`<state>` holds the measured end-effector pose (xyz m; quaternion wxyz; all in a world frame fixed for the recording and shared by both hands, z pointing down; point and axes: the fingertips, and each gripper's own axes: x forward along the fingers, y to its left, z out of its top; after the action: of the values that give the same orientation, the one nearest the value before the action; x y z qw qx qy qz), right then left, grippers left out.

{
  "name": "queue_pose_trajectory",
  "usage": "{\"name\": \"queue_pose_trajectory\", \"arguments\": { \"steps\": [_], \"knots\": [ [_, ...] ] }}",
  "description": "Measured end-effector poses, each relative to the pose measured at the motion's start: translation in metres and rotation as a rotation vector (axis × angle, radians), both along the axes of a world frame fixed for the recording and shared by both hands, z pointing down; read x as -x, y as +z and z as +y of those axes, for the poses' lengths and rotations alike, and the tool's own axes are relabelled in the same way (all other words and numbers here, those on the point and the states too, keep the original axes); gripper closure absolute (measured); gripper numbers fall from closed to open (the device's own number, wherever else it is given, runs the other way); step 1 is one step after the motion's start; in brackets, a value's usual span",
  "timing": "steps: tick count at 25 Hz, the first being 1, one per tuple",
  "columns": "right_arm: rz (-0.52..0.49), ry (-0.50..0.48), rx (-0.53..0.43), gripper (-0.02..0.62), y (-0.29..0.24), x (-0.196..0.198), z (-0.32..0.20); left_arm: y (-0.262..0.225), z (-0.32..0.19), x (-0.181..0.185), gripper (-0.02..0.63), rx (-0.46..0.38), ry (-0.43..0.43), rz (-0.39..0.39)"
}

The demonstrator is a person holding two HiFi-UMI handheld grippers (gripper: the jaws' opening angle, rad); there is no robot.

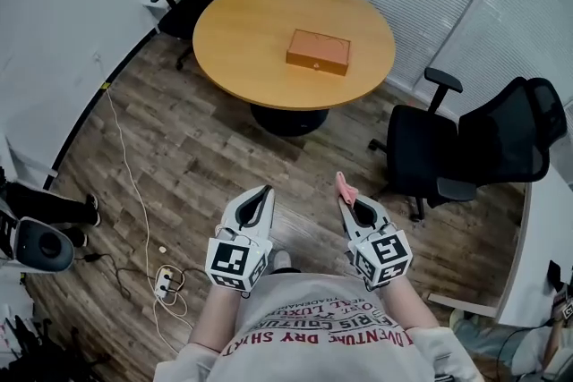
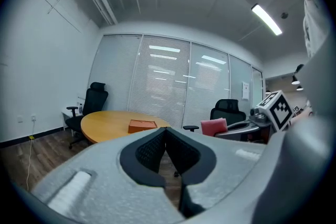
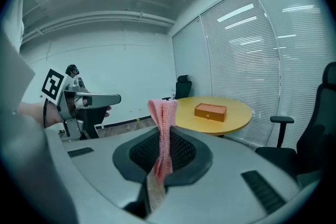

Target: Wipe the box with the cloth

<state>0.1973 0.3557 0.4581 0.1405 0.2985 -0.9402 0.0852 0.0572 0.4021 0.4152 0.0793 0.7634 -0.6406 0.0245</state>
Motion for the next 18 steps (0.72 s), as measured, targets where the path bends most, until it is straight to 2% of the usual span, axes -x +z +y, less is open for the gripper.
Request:
{"name": "queue_pose_trajectory", "arguments": {
  "steps": [6,13,18],
  "knots": [
    [0.012,0.024,0.014,0.566,0.003,0.034,-0.038,-0.003,-0.042,0.048,0.597,0.006,-0.005,-0.003],
    [0.021,0.012,0.032,0.566,0.021,0.054,-0.107,0.014,-0.098,0.059,0.597,0.050,-0.006,-0.010],
    [0.004,-0.019,0.027,0.566,0.024,0.064,-0.185,0.020,-0.167,0.061,0.597,0.062,-0.044,-0.020]
  ]
}}
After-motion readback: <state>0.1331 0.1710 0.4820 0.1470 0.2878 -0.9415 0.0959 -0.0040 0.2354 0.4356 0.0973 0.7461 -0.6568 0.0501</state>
